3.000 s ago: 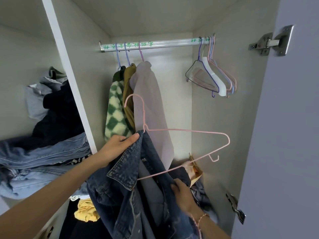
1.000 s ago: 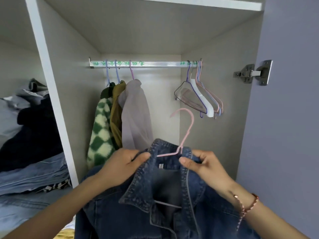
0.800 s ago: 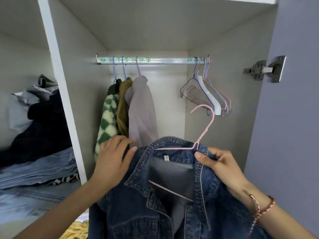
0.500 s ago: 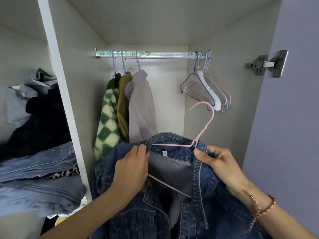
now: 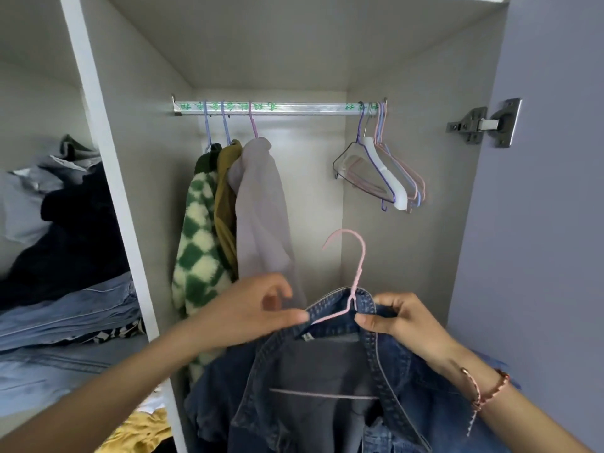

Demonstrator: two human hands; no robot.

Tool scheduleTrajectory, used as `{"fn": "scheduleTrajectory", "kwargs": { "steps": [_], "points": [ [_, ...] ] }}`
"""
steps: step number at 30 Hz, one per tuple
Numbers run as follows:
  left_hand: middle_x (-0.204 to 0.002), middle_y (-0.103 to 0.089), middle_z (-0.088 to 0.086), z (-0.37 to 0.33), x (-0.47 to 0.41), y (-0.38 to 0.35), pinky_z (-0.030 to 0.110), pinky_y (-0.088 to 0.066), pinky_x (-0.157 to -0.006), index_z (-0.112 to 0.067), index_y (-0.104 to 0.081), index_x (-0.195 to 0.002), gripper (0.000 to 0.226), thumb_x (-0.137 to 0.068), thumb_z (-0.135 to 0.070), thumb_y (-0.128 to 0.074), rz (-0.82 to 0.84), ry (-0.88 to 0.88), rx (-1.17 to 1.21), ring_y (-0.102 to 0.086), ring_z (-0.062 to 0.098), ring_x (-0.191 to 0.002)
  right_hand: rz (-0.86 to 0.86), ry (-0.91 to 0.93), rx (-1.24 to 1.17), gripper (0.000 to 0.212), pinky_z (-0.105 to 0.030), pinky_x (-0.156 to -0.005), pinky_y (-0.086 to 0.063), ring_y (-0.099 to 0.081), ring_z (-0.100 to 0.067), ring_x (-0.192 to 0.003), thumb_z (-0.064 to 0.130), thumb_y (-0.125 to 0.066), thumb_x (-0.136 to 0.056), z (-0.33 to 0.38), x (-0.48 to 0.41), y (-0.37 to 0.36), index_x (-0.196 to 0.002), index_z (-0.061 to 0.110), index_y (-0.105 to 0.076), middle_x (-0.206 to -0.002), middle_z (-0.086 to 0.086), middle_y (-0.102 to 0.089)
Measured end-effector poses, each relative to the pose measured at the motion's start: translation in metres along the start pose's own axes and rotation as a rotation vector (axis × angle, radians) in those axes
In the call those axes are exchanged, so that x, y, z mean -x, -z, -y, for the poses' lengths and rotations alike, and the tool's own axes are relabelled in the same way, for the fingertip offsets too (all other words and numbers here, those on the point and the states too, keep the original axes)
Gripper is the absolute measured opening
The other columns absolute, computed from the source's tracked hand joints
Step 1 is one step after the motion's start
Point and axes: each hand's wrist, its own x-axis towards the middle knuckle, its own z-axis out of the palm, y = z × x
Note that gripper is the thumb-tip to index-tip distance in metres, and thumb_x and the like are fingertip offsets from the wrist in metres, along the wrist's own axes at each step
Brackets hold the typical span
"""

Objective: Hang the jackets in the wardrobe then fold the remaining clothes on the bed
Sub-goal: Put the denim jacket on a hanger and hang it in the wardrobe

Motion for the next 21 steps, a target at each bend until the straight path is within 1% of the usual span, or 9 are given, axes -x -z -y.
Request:
{"fn": "scheduleTrajectory", "kwargs": {
  "steps": [4,6,8,10,12,15,17,19,21],
  "points": [
    [-0.066,-0.053,0.003,-0.013,-0.024,-0.031,0.023,-0.033,-0.059,-0.008,-0.057,-0.073,0.032,-0.091,-0.033,-0.056,-0.054,-0.106,0.054,-0.044,0.006,-0.059,0.03,0.0,-0.053,0.017,-0.05,-0.085,-0.048,-0.058,-0.021,-0.077,0.019,-0.076,-0.077,0.004,0.001,-0.008,-0.082,0.004,-0.071,-0.091,-0.028,-0.066],
    [-0.063,-0.046,0.007,-0.013,-0.029,-0.033,0.025,-0.03,-0.059,-0.003,-0.053,-0.067,0.036,-0.094,-0.027,-0.053,-0.05,0.054,0.196,-0.041,0.01,-0.061,0.02,-0.011,-0.132,0.021,-0.04,-0.082,-0.05,-0.06,-0.022,-0.08,0.018,-0.074,-0.077,0.006,0.004,-0.005,-0.086,-0.001,-0.07,-0.091,-0.025,-0.069],
    [-0.07,-0.053,0.005,-0.017,-0.032,-0.032,0.024,-0.037,-0.061,-0.009,-0.055,-0.07,0.03,-0.094,-0.027,-0.054,0.03,0.338,0.504,-0.049,0.014,-0.067,0.027,-0.018,-0.196,0.042,-0.024,-0.073,-0.045,-0.057,-0.019,-0.078,0.035,-0.074,-0.077,0.007,0.009,-0.004,-0.088,-0.005,-0.068,-0.083,-0.017,-0.068],
    [-0.078,-0.063,0.005,-0.023,-0.035,-0.033,0.022,-0.049,-0.063,-0.009,-0.061,-0.08,0.02,-0.094,-0.021,-0.053,0.276,0.614,0.849,-0.058,0.017,-0.07,0.019,-0.036,-0.252,0.058,-0.023,-0.071,-0.044,-0.058,-0.018,-0.075,0.052,-0.067,-0.078,0.006,0.013,-0.002,-0.09,-0.005,-0.067,-0.082,-0.012,-0.067],
    [-0.071,-0.067,0.004,-0.021,-0.038,-0.035,0.022,-0.053,-0.054,-0.009,-0.066,-0.076,0.027,-0.095,-0.014,-0.048,0.458,0.686,0.97,-0.063,0.018,-0.06,0.02,-0.049,-0.295,0.051,-0.025,-0.073,-0.046,-0.06,-0.017,-0.073,0.046,-0.06,-0.081,0.004,0.016,-0.001,-0.085,-0.004,-0.068,-0.081,-0.012,-0.069],
    [-0.068,-0.07,0.007,-0.013,-0.034,-0.041,0.027,-0.054,-0.06,-0.006,-0.073,-0.066,0.038,-0.094,-0.015,-0.048,0.558,0.713,0.942,-0.065,0.018,-0.057,0.018,-0.022,-0.274,0.024,-0.014,-0.06,-0.04,-0.05,-0.007,-0.058,0.02,-0.065,-0.083,0.003,0.017,-0.003,-0.071,-0.001,-0.063,-0.062,-0.002,-0.059],
    [-0.072,-0.069,0.008,-0.012,-0.025,-0.045,0.027,-0.052,-0.063,-0.004,-0.072,-0.079,0.031,-0.091,-0.028,-0.056,0.56,0.728,0.857,-0.064,0.017,-0.06,-0.011,-0.037,-0.253,0.02,-0.012,-0.05,-0.035,-0.043,-0.003,-0.047,0.008,-0.065,-0.084,-0.004,0.015,-0.005,-0.067,-0.001,-0.061,-0.052,0.002,-0.055],
    [-0.073,-0.063,0.005,-0.007,-0.011,-0.048,0.022,-0.045,-0.055,-0.008,-0.068,-0.092,0.042,-0.087,-0.048,-0.058,0.451,0.647,0.604,-0.057,0.015,-0.061,-0.088,-0.069,-0.242,0.022,-0.014,-0.048,-0.032,-0.039,-0.003,-0.045,0.007,-0.067,-0.083,-0.014,0.01,-0.005,-0.064,0.0,-0.059,-0.053,-0.003,-0.052],
    [-0.068,-0.055,-0.001,-0.001,0.003,-0.053,0.017,-0.042,-0.049,-0.015,-0.06,-0.084,0.037,-0.091,-0.05,-0.048,0.303,0.531,0.464,-0.05,0.009,-0.056,-0.175,-0.107,-0.235,0.024,-0.015,-0.048,-0.032,-0.039,-0.003,-0.045,0.008,-0.067,-0.083,-0.025,0.007,-0.004,-0.063,0.001,-0.056,-0.057,-0.008,-0.051]
  ]
}}
